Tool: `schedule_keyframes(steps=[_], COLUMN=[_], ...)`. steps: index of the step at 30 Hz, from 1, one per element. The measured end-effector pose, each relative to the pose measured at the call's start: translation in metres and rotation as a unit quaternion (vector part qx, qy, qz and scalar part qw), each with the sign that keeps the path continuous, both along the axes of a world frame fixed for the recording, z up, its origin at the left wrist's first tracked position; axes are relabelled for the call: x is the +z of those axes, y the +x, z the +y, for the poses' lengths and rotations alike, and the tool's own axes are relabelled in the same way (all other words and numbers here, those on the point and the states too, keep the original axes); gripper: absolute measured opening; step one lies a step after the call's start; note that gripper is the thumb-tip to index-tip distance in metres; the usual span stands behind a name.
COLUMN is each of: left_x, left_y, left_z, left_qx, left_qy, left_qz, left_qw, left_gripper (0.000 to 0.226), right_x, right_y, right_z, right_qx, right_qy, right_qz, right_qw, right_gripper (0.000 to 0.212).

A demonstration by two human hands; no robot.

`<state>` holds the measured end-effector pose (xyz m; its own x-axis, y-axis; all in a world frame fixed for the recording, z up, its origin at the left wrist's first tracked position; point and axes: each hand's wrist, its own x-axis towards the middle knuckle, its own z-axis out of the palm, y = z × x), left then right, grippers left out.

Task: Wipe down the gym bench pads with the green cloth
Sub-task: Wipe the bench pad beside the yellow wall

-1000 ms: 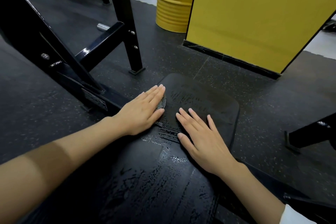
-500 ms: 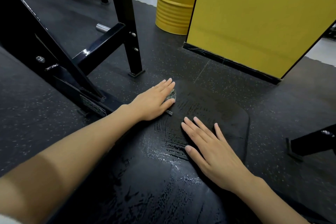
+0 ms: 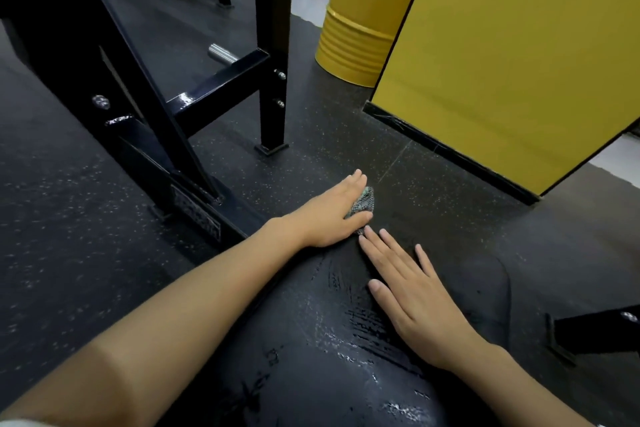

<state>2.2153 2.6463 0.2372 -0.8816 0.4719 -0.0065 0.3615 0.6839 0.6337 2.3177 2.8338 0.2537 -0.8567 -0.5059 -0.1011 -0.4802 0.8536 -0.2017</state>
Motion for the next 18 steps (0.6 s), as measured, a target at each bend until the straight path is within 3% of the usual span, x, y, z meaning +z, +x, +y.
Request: schedule_keyframes(steps=[12, 18], left_x=[-0.010, -0.003], left_y=[0.056, 0.033], left_z=[-0.029, -0.015], left_qx=[-0.008, -0.004], left_qy=[0.031, 0.006], left_qz=[0.027, 0.025], left_qw=[0.999, 1.000], left_gripper=[0.066, 0.058], right_x=[-0.005, -0.005], right_y=[0.000, 0.000], right_z=[-0.002, -0.002], right_qx=[-0.002, 0.001], right_qy=[-0.014, -0.033], right_qz=[0.018, 0.019], right_qw=[1.000, 0.999], right_gripper=[0.058, 0.056])
